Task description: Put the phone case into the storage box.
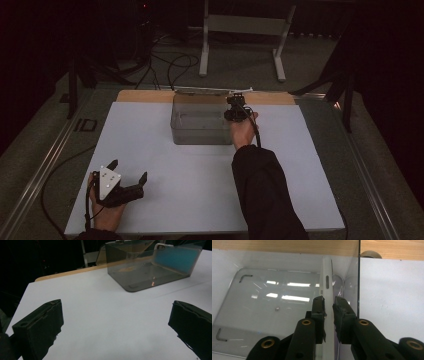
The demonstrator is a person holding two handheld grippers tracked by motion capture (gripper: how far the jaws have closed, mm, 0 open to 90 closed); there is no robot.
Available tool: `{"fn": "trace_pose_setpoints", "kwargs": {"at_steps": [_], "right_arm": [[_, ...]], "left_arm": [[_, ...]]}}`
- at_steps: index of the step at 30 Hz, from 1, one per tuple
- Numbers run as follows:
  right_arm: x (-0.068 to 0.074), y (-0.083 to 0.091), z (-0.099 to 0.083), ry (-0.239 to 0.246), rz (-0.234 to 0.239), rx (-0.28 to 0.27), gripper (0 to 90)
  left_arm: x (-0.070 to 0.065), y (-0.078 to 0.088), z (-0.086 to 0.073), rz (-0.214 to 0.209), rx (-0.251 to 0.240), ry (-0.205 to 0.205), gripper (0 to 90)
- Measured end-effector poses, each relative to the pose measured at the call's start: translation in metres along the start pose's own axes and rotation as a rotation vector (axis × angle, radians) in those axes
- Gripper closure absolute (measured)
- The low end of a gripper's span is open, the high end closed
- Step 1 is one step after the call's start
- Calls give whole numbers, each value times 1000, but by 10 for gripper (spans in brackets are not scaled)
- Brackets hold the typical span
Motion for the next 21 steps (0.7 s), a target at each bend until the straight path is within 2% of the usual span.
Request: {"fn": "trace_pose_setpoints", "kwargs": {"at_steps": [21], "right_arm": [[1,11,3,35,10,-37,693]], "left_arm": [[-1,-1,0,-1,1,-3,4]]}}
Point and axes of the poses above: each handheld gripper's, and its own axes: y roughly backward along the jaws, z roughly out of its top, x roughly to its left, the point moved 7 cm from there along -y, roughly forward along the jaws, and after that the axes turned 9 degrees about -z, right-handed, at the moved point
